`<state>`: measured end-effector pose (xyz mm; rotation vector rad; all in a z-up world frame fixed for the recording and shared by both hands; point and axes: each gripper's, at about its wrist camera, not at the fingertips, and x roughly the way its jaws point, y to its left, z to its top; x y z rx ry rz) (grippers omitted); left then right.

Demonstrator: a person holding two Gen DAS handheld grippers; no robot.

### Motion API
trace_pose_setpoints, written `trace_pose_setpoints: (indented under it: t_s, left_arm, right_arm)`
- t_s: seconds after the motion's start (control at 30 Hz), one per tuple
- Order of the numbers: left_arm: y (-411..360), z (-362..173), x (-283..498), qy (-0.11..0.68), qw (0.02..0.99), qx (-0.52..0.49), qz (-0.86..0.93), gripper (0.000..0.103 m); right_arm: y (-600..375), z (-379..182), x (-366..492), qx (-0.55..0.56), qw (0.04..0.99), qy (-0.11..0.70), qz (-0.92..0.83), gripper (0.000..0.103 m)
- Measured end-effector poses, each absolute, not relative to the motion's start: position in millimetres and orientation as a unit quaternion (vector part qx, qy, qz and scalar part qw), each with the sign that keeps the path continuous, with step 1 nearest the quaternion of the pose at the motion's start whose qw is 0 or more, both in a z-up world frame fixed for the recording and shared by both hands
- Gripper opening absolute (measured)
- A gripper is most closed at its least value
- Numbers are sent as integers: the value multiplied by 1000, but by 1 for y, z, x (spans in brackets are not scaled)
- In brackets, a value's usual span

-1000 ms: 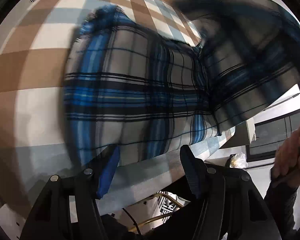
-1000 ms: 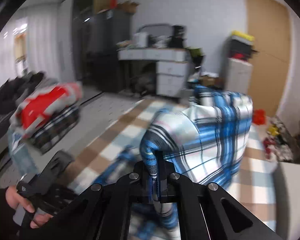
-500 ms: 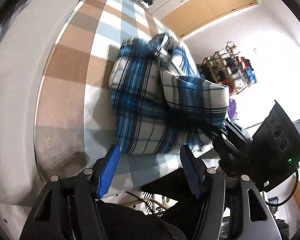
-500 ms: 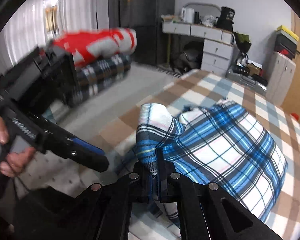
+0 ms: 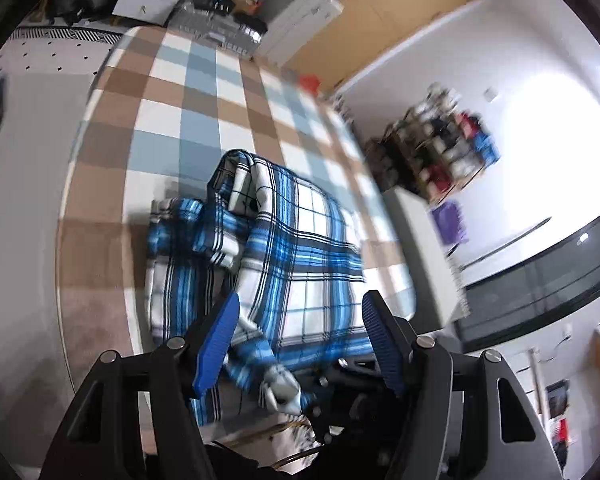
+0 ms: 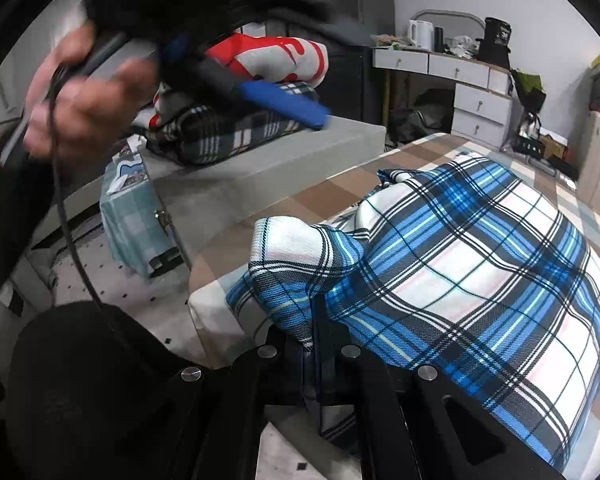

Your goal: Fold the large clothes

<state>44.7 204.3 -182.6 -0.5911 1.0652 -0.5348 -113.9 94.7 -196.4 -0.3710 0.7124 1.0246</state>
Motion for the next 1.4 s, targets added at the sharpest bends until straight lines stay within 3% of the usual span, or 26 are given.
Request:
trace_pose_setpoints:
  t_s: [0.27, 0.43, 0.47, 0.5, 0.53, 0.57, 1.0, 1.4]
  left_arm:
    - [165, -214, 114, 594, 749, -212, -203, 59]
    - [156, -232, 132, 615, 743, -202, -168, 58]
    - [156, -234, 134, 616, 741, -208, -167, 53]
    - [157, -234, 133, 616, 740, -213, -169, 20]
    - [158, -233, 134, 618, 736, -218, -171, 7]
    - [159, -233, 135, 620, 729, -228, -177, 5]
    - [182, -159, 94, 535, 781, -253, -198, 1]
    - [232, -200, 36, 519, 782, -307, -154, 1]
  right_arm:
    - [90, -201, -113, -139, 804, 351, 459, 4]
    - [85, -196, -110, -126, 804, 358, 458, 4]
    - [85, -195, -110, -125, 804, 359, 457, 4]
    - [84, -195, -110, -125, 804, 359, 457, 4]
    - [84, -194, -110, -123, 804, 361, 456, 4]
    - [84, -195, -110, -121, 804, 362, 456, 4]
    - [72, -155, -125, -79, 814, 309, 486, 4]
    - [104, -196, -138, -174, 732, 392, 530, 4]
